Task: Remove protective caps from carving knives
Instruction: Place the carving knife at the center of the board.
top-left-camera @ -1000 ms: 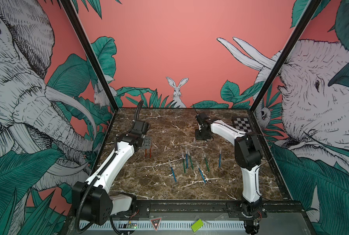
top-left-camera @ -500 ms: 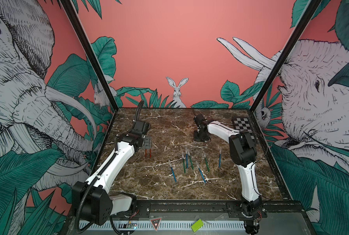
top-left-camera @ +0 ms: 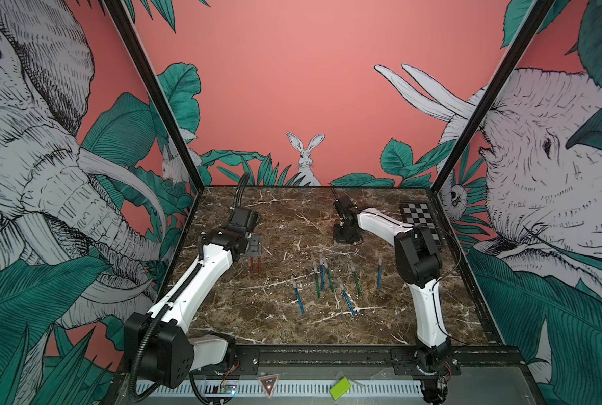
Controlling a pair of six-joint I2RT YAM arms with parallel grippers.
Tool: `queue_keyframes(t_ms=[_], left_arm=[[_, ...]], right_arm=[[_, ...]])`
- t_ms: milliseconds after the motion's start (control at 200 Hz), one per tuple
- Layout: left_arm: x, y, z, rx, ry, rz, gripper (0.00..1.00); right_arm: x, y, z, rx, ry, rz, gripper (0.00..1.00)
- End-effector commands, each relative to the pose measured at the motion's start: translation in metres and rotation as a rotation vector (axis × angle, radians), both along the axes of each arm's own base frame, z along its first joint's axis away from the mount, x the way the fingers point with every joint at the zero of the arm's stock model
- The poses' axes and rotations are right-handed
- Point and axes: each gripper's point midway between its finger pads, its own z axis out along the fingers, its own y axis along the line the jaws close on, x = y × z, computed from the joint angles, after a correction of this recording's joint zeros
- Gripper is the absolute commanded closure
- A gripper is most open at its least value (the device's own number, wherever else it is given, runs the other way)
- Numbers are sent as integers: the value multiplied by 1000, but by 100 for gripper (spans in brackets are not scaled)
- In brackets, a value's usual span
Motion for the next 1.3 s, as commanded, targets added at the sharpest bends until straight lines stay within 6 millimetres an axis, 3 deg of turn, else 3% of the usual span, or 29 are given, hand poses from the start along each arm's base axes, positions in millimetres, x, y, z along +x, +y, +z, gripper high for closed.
queue_keyframes(t_ms=[0,530,935,1100,1295], left_arm=[[0,0,3,11,-11,-5,24],[0,1,4,12,-14,-5,24],[-1,-2,3,-2,-11,-8,23],[-8,-13,0,-64,15,0,22],[-38,-34,-12,-221,134,99,17]], right_arm=[[-1,-3,-8,-12,21,-8,75],[0,-3,-7,-9,18,2,75],[14,-8,23,-37,-32,19,69],[16,-12,55,-51,-75,48,55],[5,-26,112,-52,-196,51,22]])
